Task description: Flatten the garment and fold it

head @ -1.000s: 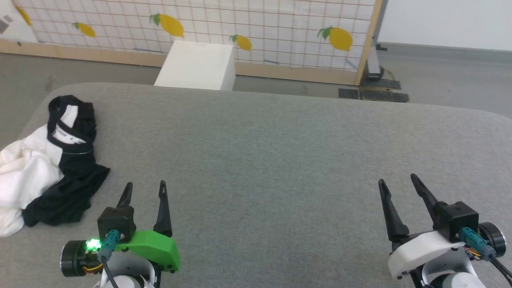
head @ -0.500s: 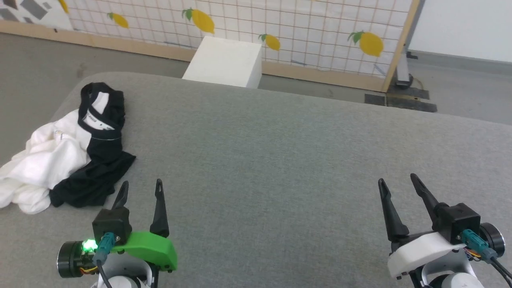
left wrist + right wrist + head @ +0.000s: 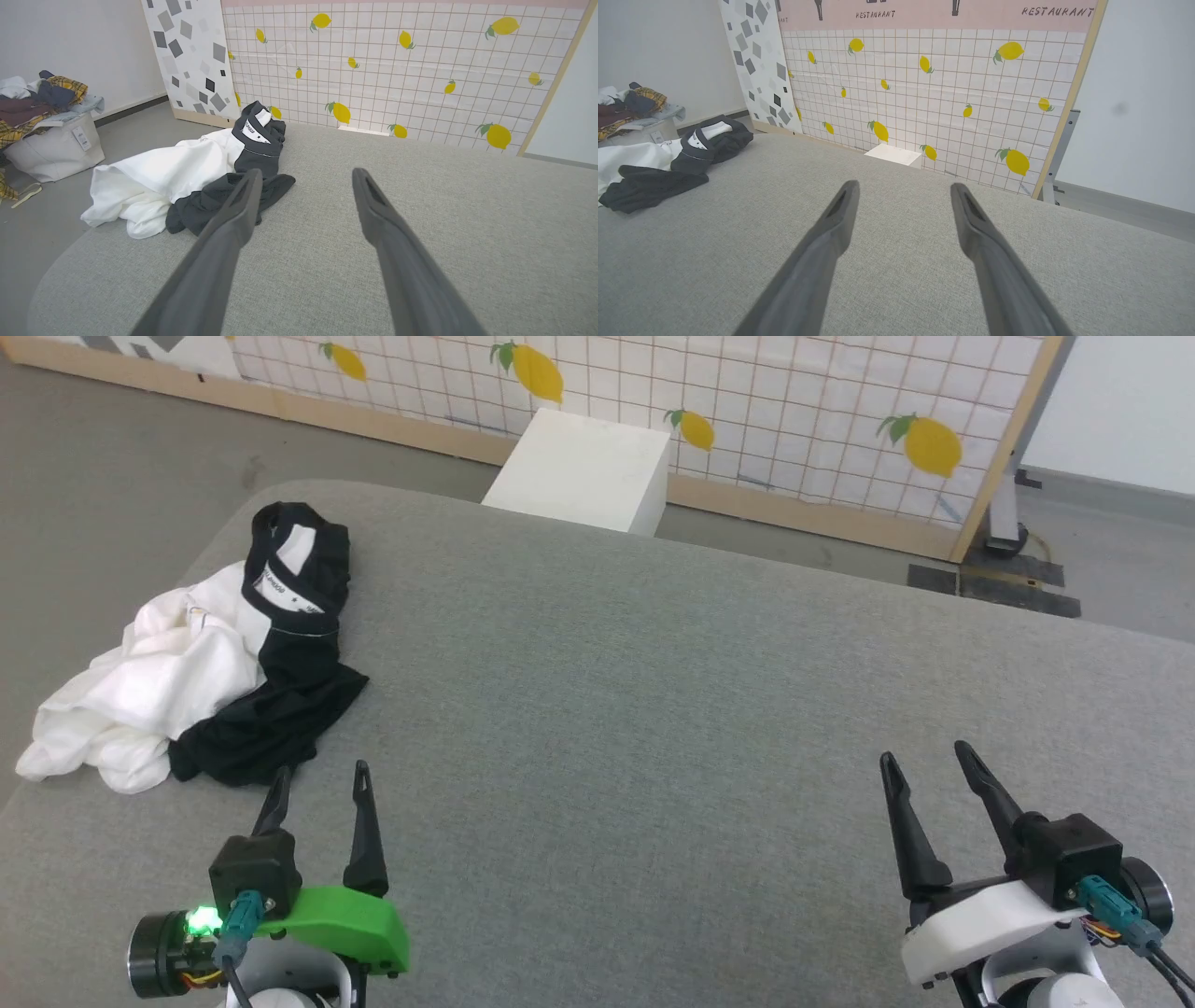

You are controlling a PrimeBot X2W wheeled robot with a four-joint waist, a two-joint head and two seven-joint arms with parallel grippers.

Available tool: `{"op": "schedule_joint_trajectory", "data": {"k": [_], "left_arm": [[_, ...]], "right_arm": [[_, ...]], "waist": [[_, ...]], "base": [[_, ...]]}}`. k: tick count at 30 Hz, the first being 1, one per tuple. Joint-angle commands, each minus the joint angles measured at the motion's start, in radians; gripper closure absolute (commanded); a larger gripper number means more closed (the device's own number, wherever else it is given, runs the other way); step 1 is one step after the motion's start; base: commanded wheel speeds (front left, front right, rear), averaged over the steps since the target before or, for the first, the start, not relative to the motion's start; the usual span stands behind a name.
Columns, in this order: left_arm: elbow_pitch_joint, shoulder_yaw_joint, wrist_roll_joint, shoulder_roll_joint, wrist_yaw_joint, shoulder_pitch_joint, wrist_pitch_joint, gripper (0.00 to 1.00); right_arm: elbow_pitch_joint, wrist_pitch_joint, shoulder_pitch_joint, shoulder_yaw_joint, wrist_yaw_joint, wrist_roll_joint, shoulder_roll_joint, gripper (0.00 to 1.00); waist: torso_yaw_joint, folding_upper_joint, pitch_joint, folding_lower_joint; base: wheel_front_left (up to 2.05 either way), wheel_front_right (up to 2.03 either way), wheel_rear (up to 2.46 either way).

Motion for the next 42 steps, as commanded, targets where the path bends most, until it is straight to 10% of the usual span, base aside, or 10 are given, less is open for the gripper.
{"op": "schedule_joint_trajectory", "data": {"k": [1,42], "left_arm": [[0.001,0.0,-0.005,0.006,0.009,0.018,-0.01,0.0],[0.057,-0.018,-0.038,0.025,0.047,0.025,-0.101,0.0]], "right_arm": [[0.003,-0.013,-0.011,0.003,-0.001,0.008,0.001,0.0],[0.037,-0.101,-0.017,0.006,-0.001,0.083,0.002,0.0]], "waist": [[0.01,0.0058,0.001,0.0],[0.225,0.0098,-0.001,0.0]], "base": [[0.0,0.0,0.0],[0.0,0.0,0.0]]}}
